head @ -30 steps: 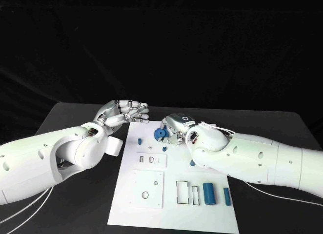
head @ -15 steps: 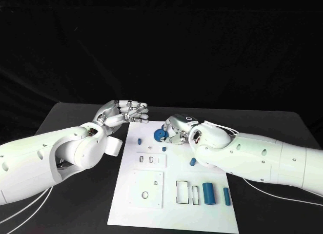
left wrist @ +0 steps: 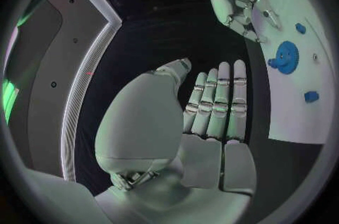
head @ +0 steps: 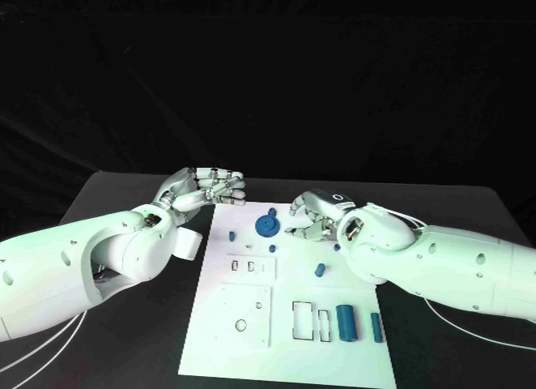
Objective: Assemble the parts on the task board
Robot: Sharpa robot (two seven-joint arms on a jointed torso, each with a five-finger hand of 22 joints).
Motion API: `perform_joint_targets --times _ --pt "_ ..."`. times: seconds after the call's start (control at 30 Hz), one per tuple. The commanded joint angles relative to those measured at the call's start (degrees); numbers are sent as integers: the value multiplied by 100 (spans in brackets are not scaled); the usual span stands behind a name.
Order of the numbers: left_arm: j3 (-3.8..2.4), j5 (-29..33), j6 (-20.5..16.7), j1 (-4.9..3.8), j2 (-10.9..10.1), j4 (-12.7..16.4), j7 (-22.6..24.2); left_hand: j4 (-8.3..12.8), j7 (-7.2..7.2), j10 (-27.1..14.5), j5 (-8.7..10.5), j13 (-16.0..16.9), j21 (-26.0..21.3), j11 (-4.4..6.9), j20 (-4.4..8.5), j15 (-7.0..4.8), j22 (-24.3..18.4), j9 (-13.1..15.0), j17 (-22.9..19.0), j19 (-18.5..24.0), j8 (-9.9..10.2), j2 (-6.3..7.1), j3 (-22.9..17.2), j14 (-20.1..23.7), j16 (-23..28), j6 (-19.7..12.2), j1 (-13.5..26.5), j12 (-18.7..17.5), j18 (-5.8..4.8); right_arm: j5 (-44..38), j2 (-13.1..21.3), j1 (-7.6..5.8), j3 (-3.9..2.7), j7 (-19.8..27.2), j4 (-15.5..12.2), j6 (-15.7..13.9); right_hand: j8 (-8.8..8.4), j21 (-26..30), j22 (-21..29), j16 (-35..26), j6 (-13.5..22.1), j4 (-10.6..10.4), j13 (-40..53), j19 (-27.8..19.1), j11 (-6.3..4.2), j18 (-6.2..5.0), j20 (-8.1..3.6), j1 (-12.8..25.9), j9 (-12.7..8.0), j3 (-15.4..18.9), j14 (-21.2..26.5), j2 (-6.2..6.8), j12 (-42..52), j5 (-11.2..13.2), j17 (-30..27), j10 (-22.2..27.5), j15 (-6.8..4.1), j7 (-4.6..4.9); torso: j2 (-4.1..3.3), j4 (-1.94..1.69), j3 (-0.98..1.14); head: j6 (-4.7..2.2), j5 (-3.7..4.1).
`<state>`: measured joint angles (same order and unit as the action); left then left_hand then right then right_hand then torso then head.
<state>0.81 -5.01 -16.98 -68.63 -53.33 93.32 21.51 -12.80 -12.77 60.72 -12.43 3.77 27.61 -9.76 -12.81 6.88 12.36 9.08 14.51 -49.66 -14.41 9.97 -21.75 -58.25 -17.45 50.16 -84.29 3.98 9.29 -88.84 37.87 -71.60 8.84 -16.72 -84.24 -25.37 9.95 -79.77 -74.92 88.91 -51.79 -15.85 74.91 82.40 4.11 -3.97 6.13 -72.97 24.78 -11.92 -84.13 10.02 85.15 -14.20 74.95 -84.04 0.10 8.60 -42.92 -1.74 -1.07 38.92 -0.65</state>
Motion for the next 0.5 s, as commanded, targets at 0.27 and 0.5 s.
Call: perform_joint_targets --times 0.27,0.5 --pt "2 -19 140 10 -13 -56 80 8 -76 -6 37 2 28 -36 6 27 10 -8 11 -28 38 7 -25 29 30 -46 54 -24 104 2210 1491 -378 -15 1265 -645 -26 -118 388 -7 -40 -118 342 878 -251 -13 -12 -18 -816 6 -394 -443 211 -112 9 807 -119 -20 25 89 143 48 -41 107" --pt "11 -8 234 27 16 -118 129 15 -75 -10 35 2 30 -36 7 28 11 -8 13 -25 40 3 -32 30 32 -48 47 -25 104 2385 2195 -411 2 2064 -627 352 -125 403 -16 -46 -240 507 884 -261 -48 -14 -43 -1045 3 -550 -441 315 -111 17 801 -121 -61 -21 125 202 101 -33 166"
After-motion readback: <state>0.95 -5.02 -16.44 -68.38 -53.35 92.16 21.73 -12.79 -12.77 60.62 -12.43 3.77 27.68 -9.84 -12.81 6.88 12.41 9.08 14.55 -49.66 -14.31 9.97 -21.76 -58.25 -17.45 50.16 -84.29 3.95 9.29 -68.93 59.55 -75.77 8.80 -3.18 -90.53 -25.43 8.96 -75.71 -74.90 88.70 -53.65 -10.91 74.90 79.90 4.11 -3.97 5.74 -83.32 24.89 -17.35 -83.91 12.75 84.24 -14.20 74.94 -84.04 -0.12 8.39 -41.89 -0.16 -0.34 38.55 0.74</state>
